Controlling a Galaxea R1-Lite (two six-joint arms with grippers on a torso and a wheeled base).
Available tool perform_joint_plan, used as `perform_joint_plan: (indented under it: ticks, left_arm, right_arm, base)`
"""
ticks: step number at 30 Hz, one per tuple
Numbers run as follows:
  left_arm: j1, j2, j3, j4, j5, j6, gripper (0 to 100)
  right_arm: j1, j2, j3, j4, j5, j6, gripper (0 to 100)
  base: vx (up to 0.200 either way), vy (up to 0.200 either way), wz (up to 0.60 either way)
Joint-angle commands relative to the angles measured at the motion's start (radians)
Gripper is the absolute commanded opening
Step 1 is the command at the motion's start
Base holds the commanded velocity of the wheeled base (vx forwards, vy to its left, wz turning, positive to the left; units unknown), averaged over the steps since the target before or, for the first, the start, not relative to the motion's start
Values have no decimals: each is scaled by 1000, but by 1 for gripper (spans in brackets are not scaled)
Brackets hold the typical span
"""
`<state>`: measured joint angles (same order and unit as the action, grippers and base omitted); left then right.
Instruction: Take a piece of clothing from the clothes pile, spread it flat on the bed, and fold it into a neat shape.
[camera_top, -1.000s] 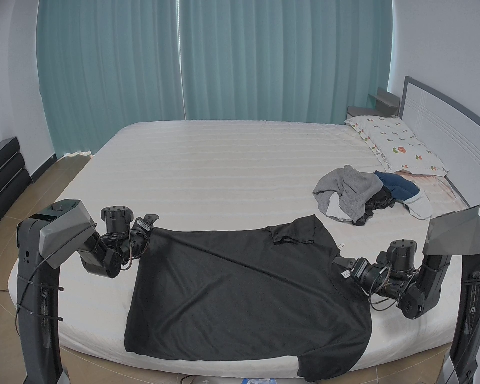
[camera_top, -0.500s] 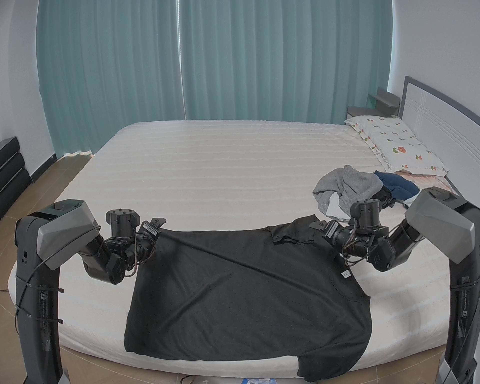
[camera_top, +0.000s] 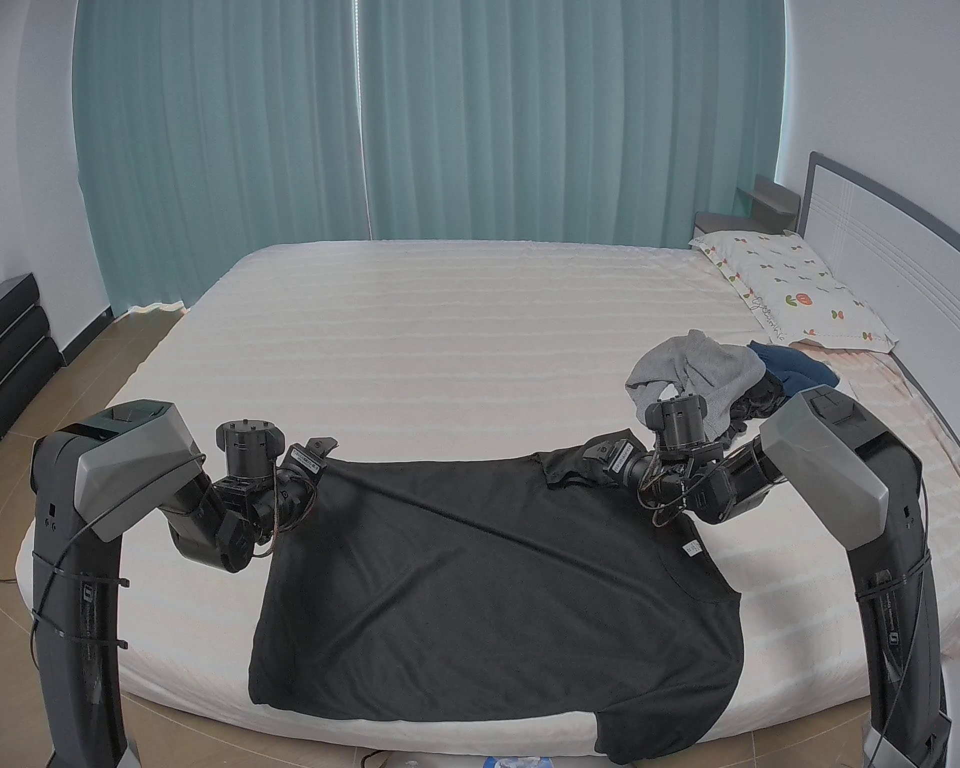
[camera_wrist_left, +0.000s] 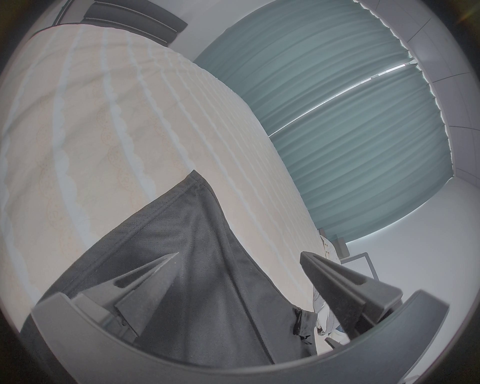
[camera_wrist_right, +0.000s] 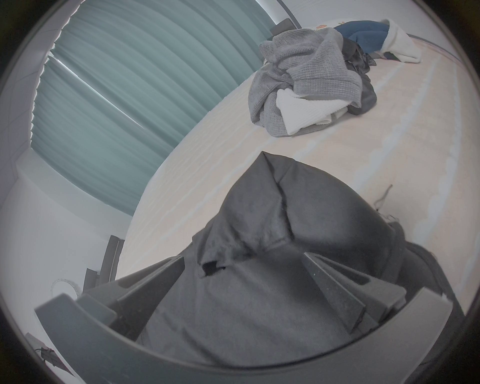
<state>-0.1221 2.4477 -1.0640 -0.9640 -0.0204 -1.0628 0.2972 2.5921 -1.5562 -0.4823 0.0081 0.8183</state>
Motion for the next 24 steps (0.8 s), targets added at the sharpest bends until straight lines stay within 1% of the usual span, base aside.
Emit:
perform_joint_plan:
  ticks: [1,2,3,4,5,9,15,17,19,20,21,24]
  left_arm:
    - [-1,-1,-2,1,0,0,100]
    - [-1,1,-2,1,0,1,100]
    - [-1,1,-2,1,0,1,100]
    - [-1,1,-2,1,0,1,100]
    - [-1,1,-4,1,0,1,100]
    - [-1,1,-4,1,0,1,100]
    - [-1,1,-2,1,0,1,100]
    - [-1,1,-4,4,0,1,100]
    - [-1,1,-4,4,0,1,100]
    - [-1,1,-4,4,0,1,100]
    - [-1,1,-4,4,0,1,100]
    - [-1,1,-5,4,0,1,100]
  right_arm:
    - [2,63,-64,4,-5,1,100]
    - [2,68,-76,1,-7,1,100]
    - [0,77,-90,4,-8,1,0]
    - [-1,82,-102,5,-14,1,0]
    - [-4,108,-134,7,-43,-2,0]
    - [-7,135,-168,8,-68,-2,0]
    - [-12,154,-271,-12,-79,1,0]
    - [-12,164,-331,-25,-102,-1,0]
    - [-18,186,-423,-45,-151,-5,0]
    - [-18,186,-423,-45,-151,-5,0]
    - [-33,203,-444,-64,-186,-18,0]
    - [-49,206,-444,-165,-195,-87,0]
  base:
    - [0,0,0]
    - [0,0,0]
    - [0,0,0]
    - [0,0,0]
    - [0,0,0]
    - [0,0,0]
    - [0,0,0]
    - [0,0,0]
    - [0,0,0]
    - [0,0,0]
    - [0,0,0]
    - [0,0,0]
